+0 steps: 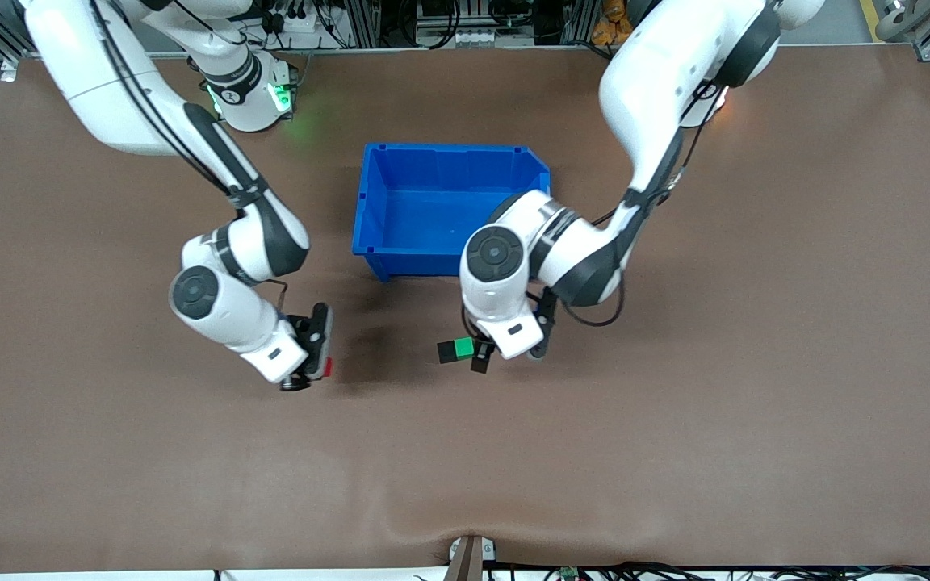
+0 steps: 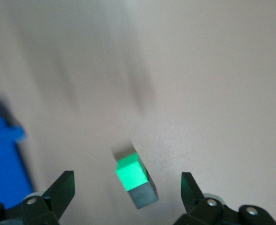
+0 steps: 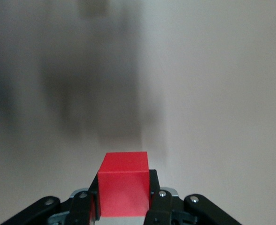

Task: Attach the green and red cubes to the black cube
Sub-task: 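Release the green cube while the right gripper carries red toward black, then place the red cube against the black cube while the left gripper retracts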

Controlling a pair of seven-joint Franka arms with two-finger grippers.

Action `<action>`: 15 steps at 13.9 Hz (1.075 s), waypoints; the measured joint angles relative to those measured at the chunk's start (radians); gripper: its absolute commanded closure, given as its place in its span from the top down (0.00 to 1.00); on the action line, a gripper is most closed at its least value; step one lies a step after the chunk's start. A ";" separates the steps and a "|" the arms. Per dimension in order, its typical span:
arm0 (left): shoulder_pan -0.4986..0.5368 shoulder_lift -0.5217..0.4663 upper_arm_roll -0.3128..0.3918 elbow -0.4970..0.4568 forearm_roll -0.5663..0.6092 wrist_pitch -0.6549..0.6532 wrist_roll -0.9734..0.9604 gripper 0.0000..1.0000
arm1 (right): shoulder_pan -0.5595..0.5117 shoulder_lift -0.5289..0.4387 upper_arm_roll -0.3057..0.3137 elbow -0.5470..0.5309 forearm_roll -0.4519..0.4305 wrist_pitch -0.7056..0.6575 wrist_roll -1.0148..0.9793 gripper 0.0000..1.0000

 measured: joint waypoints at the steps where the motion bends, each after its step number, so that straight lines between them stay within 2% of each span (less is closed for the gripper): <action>1: 0.019 -0.042 0.000 0.000 0.000 -0.061 0.080 1.00 | 0.022 0.013 0.000 0.016 0.000 0.000 -0.031 0.00; 7: 0.129 -0.237 0.002 -0.011 -0.002 -0.299 0.483 1.00 | 0.119 0.123 0.000 0.151 0.000 0.000 -0.075 0.00; 11: 0.216 -0.354 0.007 -0.015 -0.001 -0.465 0.814 1.00 | 0.168 0.145 -0.011 0.175 0.000 -0.018 0.062 0.00; 15: 0.312 -0.455 0.007 -0.024 -0.002 -0.548 0.973 1.00 | 0.213 0.180 -0.038 0.231 0.000 -0.058 0.141 0.00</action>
